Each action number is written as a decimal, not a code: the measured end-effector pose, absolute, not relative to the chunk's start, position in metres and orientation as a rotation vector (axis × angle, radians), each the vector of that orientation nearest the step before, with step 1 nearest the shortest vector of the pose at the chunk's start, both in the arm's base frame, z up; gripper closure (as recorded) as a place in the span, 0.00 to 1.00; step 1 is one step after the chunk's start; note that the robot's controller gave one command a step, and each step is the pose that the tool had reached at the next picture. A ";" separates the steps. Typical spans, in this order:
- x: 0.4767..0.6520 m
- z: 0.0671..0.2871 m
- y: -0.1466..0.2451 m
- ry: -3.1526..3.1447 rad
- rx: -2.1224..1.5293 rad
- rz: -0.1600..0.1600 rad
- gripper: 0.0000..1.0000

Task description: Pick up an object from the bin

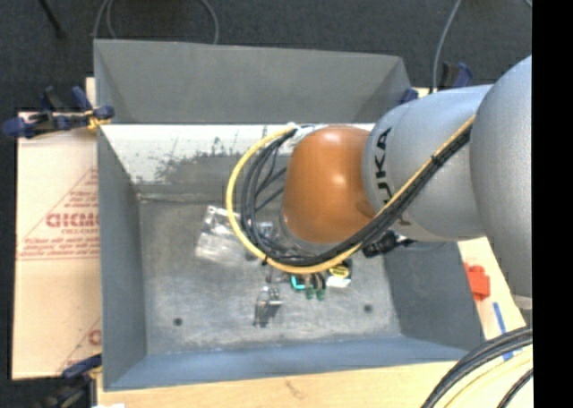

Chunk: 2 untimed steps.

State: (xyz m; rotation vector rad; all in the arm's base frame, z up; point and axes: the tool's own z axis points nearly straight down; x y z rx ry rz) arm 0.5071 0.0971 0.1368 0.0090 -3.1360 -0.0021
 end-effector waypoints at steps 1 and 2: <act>0.557 0.103 0.087 -3.148 0.021 0.002 0.00; 0.622 0.081 0.100 -3.119 -0.363 -0.011 0.00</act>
Offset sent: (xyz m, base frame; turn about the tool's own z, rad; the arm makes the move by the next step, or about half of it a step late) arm 0.0462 -0.0075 -0.0331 -0.0097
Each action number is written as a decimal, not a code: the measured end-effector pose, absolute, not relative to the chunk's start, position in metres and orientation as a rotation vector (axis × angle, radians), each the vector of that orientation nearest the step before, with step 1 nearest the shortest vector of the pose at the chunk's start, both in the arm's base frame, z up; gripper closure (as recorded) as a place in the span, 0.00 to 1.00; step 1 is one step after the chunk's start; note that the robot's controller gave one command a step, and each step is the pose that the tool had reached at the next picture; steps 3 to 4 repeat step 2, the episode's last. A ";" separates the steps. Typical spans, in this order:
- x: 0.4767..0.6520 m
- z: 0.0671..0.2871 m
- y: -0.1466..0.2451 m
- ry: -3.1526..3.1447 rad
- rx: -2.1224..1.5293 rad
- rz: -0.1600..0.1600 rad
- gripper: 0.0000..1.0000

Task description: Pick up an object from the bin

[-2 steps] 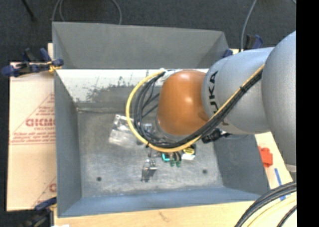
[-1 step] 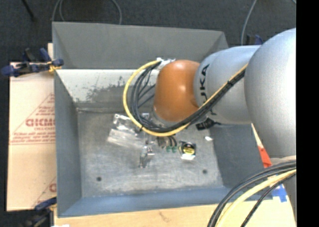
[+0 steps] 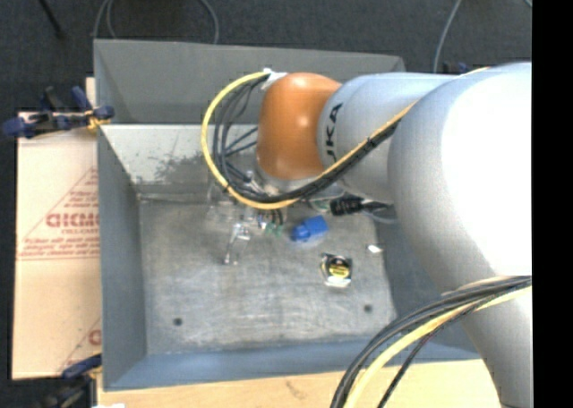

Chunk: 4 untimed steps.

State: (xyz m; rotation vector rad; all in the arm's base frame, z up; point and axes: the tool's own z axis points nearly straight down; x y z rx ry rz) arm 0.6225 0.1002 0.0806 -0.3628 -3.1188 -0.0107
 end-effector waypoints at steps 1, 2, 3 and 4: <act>0.629 0.083 0.096 -3.150 -0.373 -0.012 1.00; 0.624 0.248 0.093 -3.129 -0.361 -0.004 1.00; 0.624 0.248 0.093 -3.129 -0.361 -0.004 1.00; 0.624 0.248 0.093 -3.129 -0.361 -0.004 1.00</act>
Offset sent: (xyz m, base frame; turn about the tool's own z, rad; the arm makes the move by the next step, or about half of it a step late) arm 0.0000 0.0000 0.0000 0.0000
